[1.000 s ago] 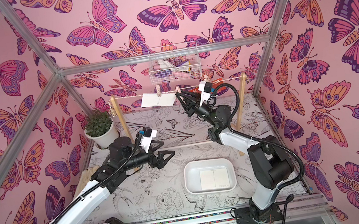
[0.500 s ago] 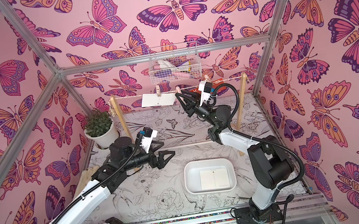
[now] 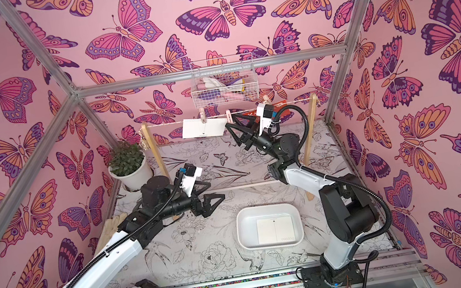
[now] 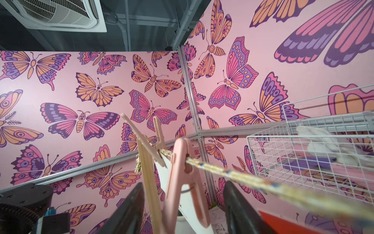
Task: Remove the postcards from the strings
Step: Remove the clamp from the clothesline.
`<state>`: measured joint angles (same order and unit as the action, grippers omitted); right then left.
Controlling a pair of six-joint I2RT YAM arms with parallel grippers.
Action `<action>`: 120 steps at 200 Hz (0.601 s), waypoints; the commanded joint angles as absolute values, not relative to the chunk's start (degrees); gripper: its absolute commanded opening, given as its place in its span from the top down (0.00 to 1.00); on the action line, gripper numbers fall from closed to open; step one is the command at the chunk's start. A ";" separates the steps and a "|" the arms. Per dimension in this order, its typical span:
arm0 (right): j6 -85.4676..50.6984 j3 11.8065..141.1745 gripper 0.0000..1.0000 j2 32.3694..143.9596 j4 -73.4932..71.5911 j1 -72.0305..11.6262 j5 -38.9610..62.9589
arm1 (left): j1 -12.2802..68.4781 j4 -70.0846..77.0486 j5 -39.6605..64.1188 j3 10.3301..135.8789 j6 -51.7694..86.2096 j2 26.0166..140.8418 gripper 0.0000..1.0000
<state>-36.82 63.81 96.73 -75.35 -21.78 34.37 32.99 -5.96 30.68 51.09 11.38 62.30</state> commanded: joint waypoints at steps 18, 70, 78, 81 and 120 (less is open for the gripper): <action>-34.69 68.24 0.32 96.56 -74.44 -20.97 39.56 | 32.63 -5.15 31.39 50.36 10.75 62.75 0.00; -38.45 74.11 0.36 100.12 -74.88 -20.65 44.70 | 32.65 -5.18 31.49 50.36 10.84 62.93 0.00; -39.27 74.72 0.36 100.65 -75.28 -20.64 45.09 | 32.70 -5.17 31.47 50.36 10.89 63.01 0.00; -39.49 74.93 0.36 100.71 -75.37 -20.62 45.21 | 32.71 -5.18 31.56 50.36 10.82 63.02 0.00; -40.67 75.84 0.37 102.20 -75.72 -20.58 46.38 | 32.73 -5.15 31.57 50.27 10.82 62.93 0.00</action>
<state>-39.24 74.15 101.08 -73.12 -20.86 44.03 32.99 -5.96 30.68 51.09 11.38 62.74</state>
